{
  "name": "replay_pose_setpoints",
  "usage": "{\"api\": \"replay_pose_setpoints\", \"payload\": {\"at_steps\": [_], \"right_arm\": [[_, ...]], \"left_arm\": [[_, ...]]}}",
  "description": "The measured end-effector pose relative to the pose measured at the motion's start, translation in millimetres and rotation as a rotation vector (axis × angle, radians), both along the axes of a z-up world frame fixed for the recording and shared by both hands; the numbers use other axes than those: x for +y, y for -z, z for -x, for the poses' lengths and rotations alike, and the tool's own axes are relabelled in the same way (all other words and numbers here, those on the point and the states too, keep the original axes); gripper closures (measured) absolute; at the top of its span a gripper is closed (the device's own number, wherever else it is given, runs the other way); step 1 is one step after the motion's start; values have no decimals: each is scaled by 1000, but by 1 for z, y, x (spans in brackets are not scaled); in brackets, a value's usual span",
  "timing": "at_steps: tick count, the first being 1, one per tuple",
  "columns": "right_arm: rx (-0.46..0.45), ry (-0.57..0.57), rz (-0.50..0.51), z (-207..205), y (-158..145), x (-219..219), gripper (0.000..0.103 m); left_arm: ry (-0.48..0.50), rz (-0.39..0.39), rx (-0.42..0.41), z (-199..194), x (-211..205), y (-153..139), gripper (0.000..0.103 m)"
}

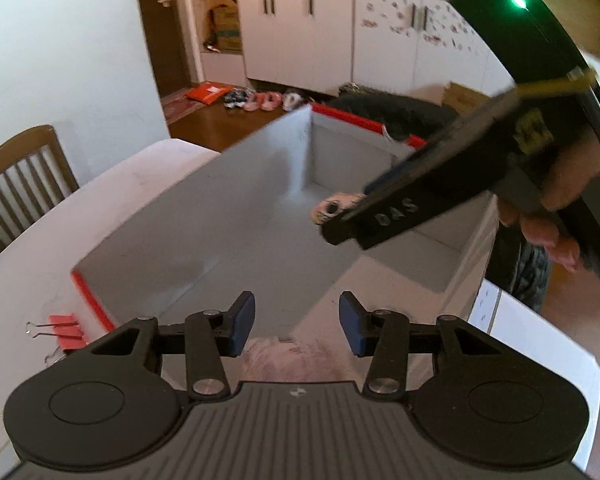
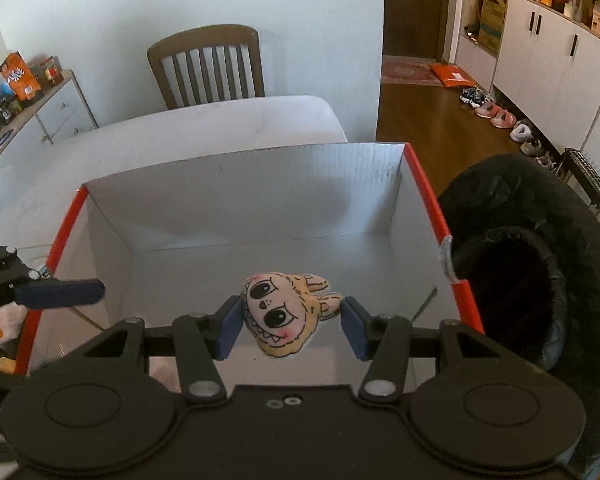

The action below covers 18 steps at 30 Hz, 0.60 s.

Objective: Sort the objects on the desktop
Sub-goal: 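Open the right gripper to drop the keychain while the left releases the bread bag into the box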

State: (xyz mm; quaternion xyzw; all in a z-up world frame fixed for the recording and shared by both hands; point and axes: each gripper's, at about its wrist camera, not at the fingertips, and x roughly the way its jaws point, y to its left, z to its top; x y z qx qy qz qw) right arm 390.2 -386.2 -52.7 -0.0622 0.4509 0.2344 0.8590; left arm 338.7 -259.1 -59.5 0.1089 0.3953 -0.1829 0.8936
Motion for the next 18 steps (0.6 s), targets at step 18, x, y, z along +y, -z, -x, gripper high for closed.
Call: {"api": "replay_pose_setpoints", "payload": {"at_steps": [18], "right_arm": [[166, -14, 75, -16, 41, 12, 47]], "left_arm": [[-48, -9, 104, -12, 1, 23, 57]]}}
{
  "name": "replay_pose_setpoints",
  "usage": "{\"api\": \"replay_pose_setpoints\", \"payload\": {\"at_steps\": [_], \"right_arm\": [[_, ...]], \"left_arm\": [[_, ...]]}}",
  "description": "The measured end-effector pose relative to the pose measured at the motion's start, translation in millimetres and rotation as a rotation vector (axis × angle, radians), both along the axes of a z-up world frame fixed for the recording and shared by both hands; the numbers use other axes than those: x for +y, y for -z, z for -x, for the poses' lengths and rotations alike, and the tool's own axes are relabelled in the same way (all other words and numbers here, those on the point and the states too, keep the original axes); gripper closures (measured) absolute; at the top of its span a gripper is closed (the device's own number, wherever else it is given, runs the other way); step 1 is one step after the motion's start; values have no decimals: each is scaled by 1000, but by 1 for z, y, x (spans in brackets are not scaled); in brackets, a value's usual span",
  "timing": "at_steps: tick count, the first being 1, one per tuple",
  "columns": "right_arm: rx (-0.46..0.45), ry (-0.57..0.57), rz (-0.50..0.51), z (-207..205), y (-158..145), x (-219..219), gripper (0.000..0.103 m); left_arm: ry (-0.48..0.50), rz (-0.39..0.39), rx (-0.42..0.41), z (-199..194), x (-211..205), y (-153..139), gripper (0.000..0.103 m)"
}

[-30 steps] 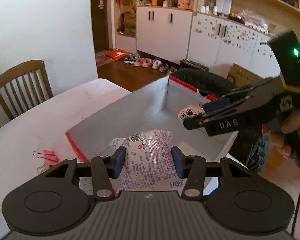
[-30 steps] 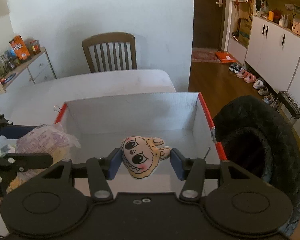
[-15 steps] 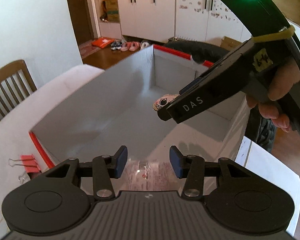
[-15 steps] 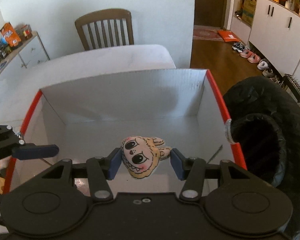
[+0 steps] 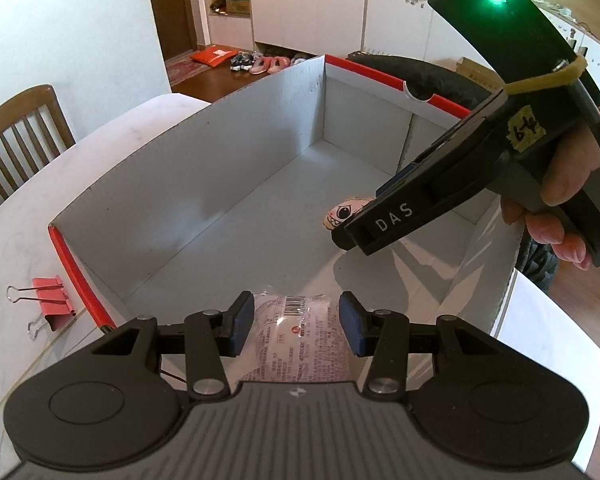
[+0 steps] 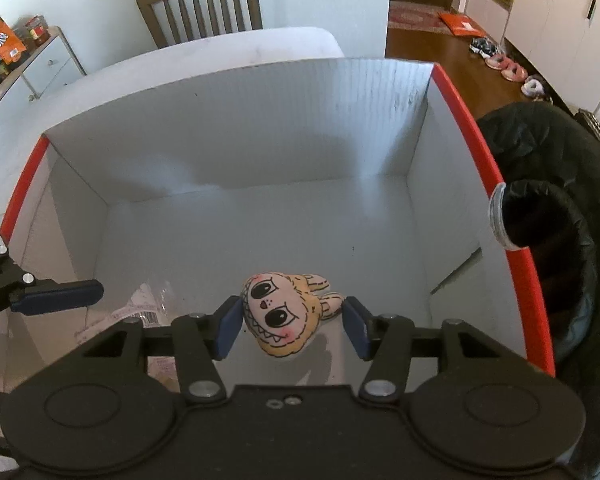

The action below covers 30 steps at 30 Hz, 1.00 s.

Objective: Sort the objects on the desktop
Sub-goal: 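Open the right gripper to drop the keychain while the left releases the bread bag into the box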

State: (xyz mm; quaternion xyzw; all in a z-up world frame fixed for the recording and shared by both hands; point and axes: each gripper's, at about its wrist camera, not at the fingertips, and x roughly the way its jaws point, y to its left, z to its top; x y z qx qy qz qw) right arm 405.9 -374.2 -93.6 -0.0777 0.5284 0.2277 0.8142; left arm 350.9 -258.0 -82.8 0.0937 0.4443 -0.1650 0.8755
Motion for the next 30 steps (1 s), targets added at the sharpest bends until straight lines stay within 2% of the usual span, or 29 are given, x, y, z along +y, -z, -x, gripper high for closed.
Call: {"api": "replay_pose_setpoints", "payload": {"at_steps": [2, 5, 9, 14, 24, 27, 30], "right_arm": [[4, 0, 1, 0, 1, 0, 47], [1, 8, -8, -1, -1, -1, 40], [-11, 11, -26, -5, -6, -4, 37], [-27, 13, -46, -1, -14, -8, 31], [-95, -5, -101, 16, -41, -15, 25], [-123, -21, -116, 23, -50, -16, 20], [-144, -37, -136, 30, -59, -14, 19]], "left_arm": [[-5, -1, -5, 1, 0, -1, 57], [-15, 11, -10, 3, 1, -4, 57], [-33, 33, -23, 5, 3, -8, 49], [-58, 62, -45, 12, 7, -17, 47], [-118, 120, -99, 30, 20, -41, 47], [-136, 144, -113, 37, 25, -49, 47], [-143, 149, -132, 46, 28, -54, 42]]}}
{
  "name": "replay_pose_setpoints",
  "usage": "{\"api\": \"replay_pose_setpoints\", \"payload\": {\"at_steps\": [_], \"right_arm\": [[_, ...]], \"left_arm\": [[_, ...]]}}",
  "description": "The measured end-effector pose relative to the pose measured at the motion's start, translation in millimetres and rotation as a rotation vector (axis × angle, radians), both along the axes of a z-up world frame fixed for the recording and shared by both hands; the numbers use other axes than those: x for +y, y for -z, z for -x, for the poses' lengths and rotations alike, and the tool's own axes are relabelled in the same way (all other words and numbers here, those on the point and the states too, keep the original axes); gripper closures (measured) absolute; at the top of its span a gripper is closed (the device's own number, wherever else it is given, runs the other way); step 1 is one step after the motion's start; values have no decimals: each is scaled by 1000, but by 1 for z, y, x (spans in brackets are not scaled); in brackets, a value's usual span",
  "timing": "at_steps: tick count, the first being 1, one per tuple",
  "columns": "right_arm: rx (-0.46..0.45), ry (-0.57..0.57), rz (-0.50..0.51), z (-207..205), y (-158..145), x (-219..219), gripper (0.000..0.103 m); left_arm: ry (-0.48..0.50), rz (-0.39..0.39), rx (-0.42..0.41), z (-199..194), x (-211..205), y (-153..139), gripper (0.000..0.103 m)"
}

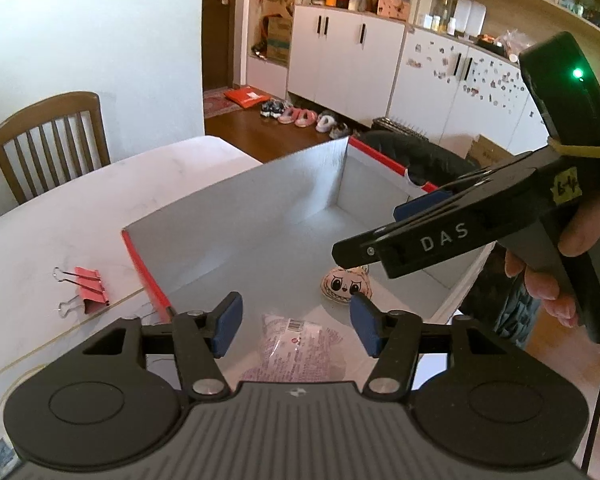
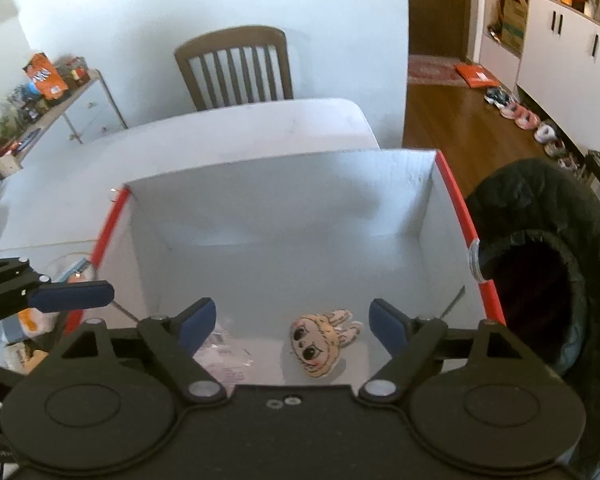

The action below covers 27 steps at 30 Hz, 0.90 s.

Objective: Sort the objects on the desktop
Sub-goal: 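Open the right gripper to drop the keychain while the left releases the bread bag into the box, then move both grippers back over the pile of items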

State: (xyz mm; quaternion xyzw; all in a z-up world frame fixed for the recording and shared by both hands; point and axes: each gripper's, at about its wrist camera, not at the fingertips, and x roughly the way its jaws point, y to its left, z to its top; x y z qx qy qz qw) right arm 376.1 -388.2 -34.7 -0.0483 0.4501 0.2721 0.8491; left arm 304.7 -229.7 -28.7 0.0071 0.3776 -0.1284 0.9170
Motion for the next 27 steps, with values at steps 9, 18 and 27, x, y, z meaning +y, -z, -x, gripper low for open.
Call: {"api": "replay_pose_setpoints", "payload": {"at_steps": [9, 18, 27], "right_arm": [[-62, -2, -40, 26, -26, 7, 14], [-108, -18, -76, 56, -43, 25, 13], [-143, -33, -93, 89, -48, 56, 5]], "left_arm": [[-14, 20, -41, 27, 19, -15, 40], [-44, 48, -56, 59, 52, -25, 36], [-64, 34, -80, 98, 86, -27, 26]]}}
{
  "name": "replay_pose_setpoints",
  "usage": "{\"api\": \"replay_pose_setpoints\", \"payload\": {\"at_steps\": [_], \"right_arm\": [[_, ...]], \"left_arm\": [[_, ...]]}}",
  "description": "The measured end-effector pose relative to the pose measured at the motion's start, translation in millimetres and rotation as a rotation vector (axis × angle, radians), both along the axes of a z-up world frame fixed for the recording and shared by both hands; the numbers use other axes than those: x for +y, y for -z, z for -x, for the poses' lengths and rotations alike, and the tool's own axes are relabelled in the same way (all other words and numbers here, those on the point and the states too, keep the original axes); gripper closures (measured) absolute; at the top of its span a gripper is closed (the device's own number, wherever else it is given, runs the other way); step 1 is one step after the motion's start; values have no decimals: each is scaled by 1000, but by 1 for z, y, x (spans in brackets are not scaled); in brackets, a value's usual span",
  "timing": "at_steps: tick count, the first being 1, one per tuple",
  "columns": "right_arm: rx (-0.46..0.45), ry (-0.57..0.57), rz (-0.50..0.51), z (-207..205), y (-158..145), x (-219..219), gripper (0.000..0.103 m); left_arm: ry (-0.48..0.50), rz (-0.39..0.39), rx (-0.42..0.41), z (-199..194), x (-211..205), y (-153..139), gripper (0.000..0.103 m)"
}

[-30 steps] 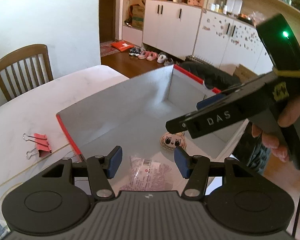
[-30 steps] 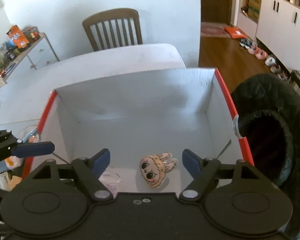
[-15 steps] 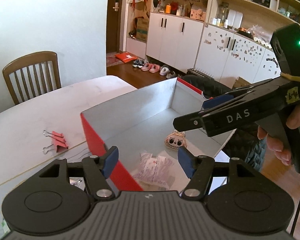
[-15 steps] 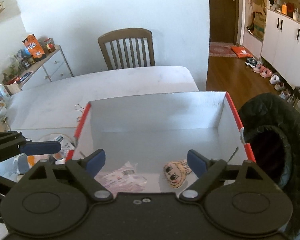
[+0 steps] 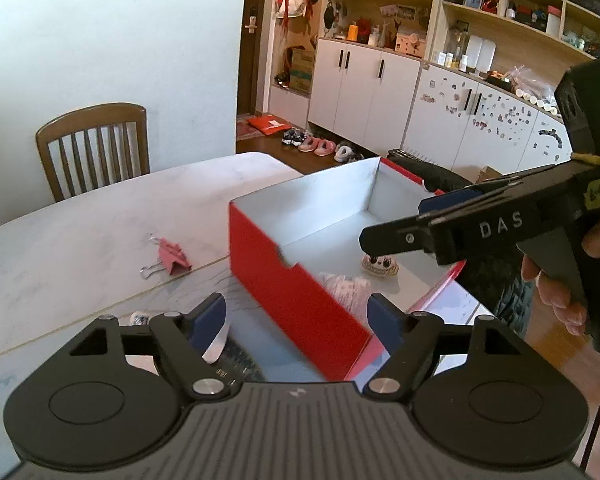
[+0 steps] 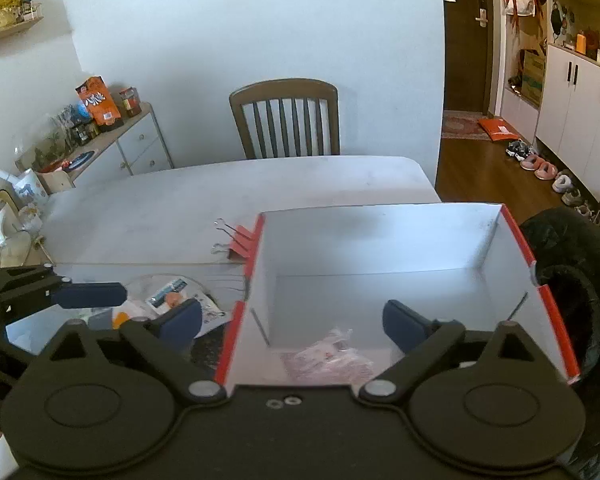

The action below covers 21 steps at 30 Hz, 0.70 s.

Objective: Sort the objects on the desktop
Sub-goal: 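Move both grippers back over the pile of items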

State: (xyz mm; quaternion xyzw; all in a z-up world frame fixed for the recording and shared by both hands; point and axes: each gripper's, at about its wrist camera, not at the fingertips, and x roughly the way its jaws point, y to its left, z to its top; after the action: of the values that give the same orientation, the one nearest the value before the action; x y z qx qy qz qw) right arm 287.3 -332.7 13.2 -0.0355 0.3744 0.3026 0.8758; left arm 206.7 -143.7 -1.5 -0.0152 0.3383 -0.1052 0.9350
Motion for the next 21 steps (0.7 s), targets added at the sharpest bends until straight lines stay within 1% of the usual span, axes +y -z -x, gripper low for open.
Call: {"api": "replay_pose_setpoints", "payload": {"at_steps": [3, 5, 13, 15, 21], "right_arm": [[13, 8, -12, 7, 2, 7, 5], [14, 8, -9, 12, 4, 13, 5], [-14, -23, 4, 43, 2, 39, 4], [-19, -28, 7, 50, 1, 46, 4], [-29, -54, 22, 71, 2, 65, 4]], "left_arm": [[-12, 8, 10, 12, 11, 3, 25], [-25, 12, 14, 20, 19, 4, 21], [-85, 11, 12, 53, 55, 8, 21], [-100, 16, 18, 61, 65, 10, 15], [-140, 22, 42, 87, 91, 22, 14]]}}
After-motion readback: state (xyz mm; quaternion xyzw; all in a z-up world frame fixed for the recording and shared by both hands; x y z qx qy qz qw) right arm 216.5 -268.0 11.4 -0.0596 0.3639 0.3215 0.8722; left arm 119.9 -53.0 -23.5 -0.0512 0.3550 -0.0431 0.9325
